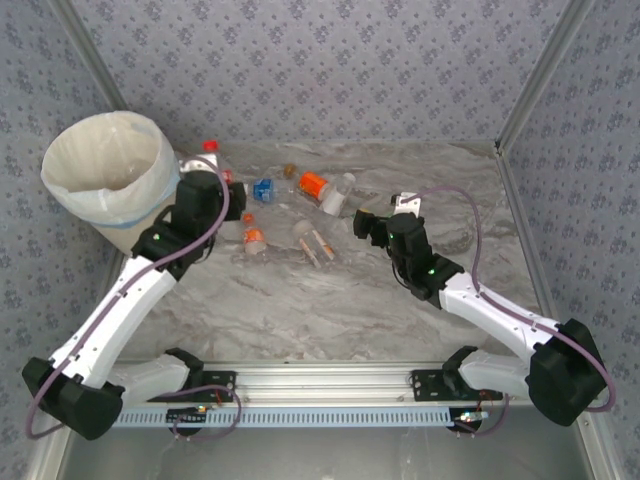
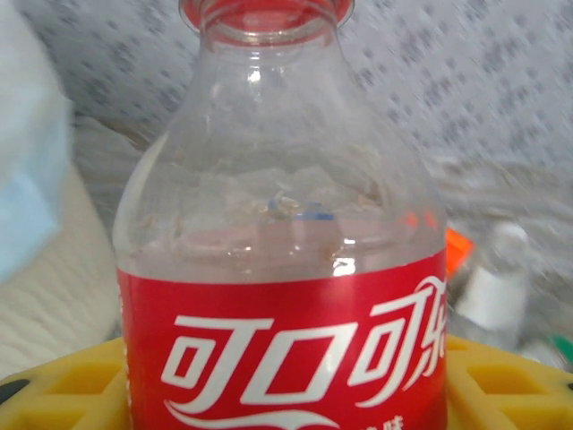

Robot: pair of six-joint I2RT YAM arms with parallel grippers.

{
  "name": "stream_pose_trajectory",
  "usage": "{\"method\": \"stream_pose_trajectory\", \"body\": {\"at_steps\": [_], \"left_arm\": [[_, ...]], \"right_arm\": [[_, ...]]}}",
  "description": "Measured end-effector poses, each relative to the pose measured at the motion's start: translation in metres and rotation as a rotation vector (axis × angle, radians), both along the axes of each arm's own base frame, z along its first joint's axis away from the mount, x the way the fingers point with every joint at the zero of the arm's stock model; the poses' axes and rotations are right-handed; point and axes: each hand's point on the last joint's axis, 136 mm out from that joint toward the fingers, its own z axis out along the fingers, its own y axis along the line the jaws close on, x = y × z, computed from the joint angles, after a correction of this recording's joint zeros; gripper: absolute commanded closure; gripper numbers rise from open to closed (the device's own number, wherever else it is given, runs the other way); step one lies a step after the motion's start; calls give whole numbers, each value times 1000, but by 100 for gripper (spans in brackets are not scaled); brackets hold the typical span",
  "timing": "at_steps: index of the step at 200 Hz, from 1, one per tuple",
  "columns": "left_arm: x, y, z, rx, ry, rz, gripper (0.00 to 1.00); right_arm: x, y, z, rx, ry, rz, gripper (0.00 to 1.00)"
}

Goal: Put the plastic bottles in the bin

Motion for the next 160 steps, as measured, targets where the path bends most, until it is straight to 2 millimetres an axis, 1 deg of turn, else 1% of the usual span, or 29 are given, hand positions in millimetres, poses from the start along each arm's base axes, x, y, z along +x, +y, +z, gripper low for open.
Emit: {"method": "stream_pose_trajectory", "body": {"at_steps": [21,50,68,89,111,142,160], "left_arm": [[17,39,19,9,-32,115,54],[32,93,40,41,-61,271,53],[39,124,49,58,-70,356,53],[43,159,57,78,-76,446,53],[42,184,62,82,-77,504,53],[44,213,76,72,-100,564,52],[44,232,76,67,-94,616,46]], "right_arm": [[-1,-1,3,4,-8,-2,0],[-3,-4,12,16,-26,-7,0],[-6,-8,19,24,-42,-16,0],[-10,-12,25,28,-53,-25,0],[-13,-17,23,22,-49,-34,0],[-14,-20,18,18,-38,-43,0],[-15,-20,16,20,-33,-47,0]]}}
